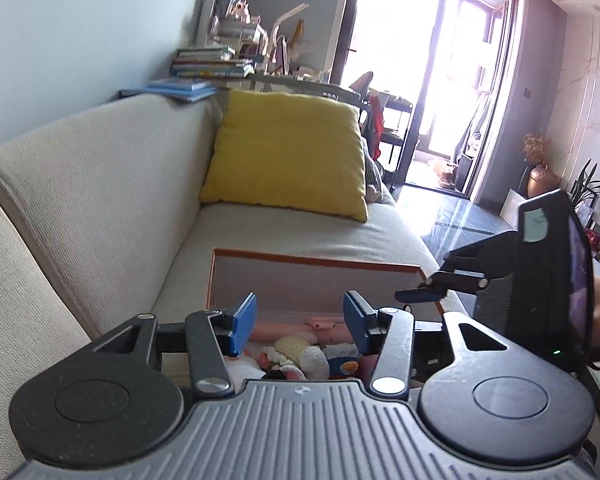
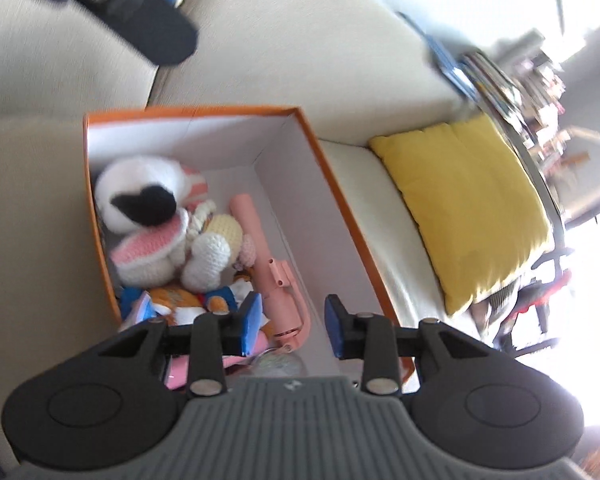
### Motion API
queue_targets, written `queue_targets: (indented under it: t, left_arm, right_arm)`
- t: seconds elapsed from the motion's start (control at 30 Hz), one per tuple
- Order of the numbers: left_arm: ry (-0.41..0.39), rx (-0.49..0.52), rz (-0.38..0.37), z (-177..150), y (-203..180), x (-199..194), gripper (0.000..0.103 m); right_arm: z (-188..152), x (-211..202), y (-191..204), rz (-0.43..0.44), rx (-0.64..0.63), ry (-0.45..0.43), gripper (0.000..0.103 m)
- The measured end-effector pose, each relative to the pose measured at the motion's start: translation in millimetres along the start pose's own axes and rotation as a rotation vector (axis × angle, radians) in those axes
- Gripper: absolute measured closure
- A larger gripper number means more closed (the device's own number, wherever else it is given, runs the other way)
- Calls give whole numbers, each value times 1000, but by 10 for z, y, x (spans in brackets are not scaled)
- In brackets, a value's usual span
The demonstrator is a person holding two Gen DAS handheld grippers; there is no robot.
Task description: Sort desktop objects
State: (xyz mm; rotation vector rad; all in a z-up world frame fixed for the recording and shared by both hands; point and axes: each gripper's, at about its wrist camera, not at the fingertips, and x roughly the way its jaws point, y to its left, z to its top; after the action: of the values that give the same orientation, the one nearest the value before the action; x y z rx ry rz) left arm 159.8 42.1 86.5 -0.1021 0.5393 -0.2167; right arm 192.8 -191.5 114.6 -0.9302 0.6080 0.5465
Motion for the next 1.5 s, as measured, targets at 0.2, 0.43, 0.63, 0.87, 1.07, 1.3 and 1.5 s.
queue_targets:
  t: [0.2,0.43,0.63,0.87,1.07,1.3,1.5]
  left_arm:
    - [-72,42,66,-36,-104,-121,37]
    - [-158,-30,190,-231,-143,-212,28]
    - [-164,-25,238,-404,-246,-205,23]
    - [-153,7,253,-535,-458,-104,15]
    - [-99,-31,235,-652,-480,70,14]
    - [-25,-53,242,-795,-415,236,14]
    - [14,-35,264,-912,-406,349,14]
  right_arm:
    - [-3,166,174,27,281,-62,64]
    - [-244,-47,252,28,636,-181,60]
    - [-497,-193,416,-35,887,-246,57]
    - [-628,-250,647,-169,1036,-263,46]
    - [-681,-72,755,-201,1075,-246,40]
    - [-713,174,821,-167,1071,-214,35]
    - [-781,345,879,-149,1085,-188,35]
